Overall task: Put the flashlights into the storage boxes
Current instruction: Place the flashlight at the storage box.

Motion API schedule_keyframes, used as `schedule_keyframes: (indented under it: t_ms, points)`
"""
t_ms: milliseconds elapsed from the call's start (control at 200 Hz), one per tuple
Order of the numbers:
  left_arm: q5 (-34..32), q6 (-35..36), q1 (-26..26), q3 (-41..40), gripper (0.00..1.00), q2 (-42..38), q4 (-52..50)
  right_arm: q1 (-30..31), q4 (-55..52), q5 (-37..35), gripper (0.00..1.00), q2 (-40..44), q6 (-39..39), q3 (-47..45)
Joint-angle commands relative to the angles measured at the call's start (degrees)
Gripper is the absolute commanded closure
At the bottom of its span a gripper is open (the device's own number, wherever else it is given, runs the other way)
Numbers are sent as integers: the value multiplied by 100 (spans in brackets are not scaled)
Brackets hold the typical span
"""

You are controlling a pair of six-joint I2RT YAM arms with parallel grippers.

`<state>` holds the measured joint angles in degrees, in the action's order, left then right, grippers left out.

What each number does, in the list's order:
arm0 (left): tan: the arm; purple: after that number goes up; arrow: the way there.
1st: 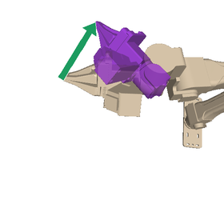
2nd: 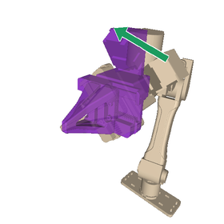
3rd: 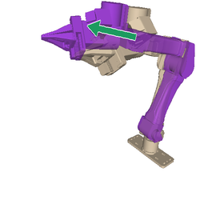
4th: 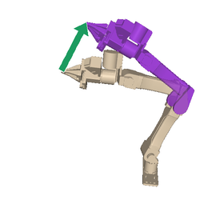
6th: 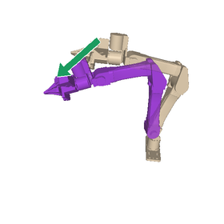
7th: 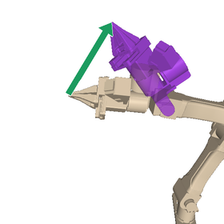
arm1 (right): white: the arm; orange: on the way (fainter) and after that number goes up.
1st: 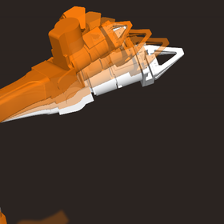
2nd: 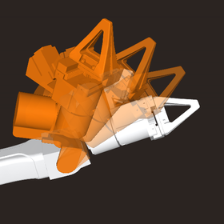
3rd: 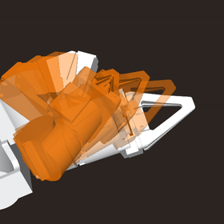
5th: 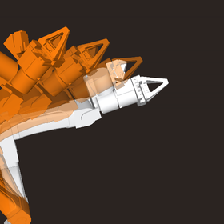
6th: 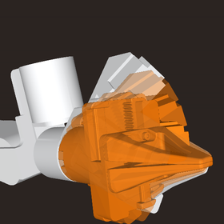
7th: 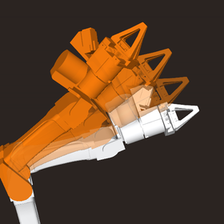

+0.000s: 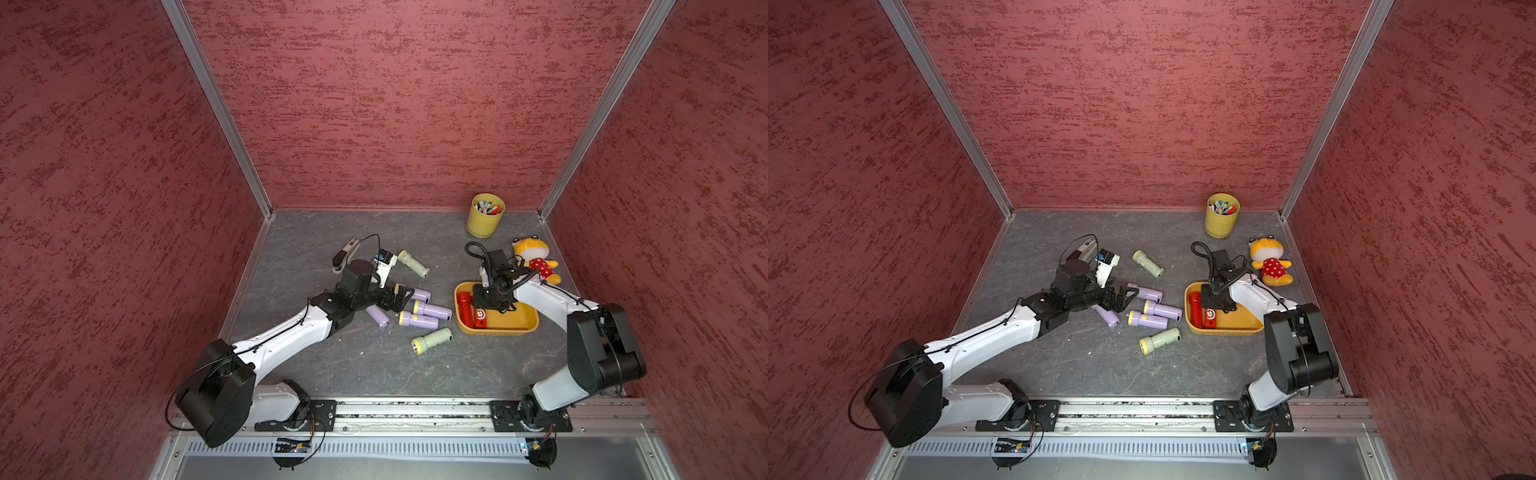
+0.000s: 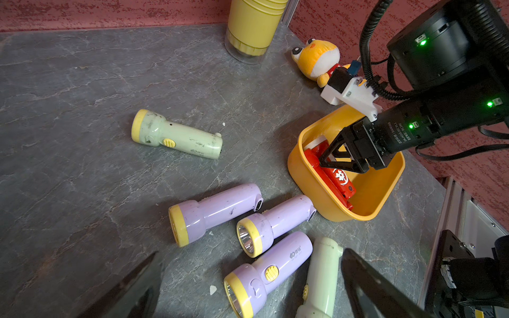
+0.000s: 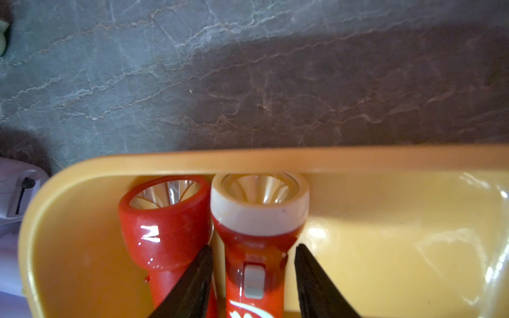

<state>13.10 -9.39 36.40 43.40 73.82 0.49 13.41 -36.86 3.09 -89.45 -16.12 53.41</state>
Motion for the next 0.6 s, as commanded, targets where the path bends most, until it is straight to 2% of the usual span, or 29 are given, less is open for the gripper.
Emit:
schedule_keyframes:
  t_ms: [0,596]
  points:
    - [-44,22,25,-51,0,-20,66,-3,-84,43,48,114,-27,73]
    - [25,-171,-100,-154,0,-103,166,94,-472,-269,47,483,37,582]
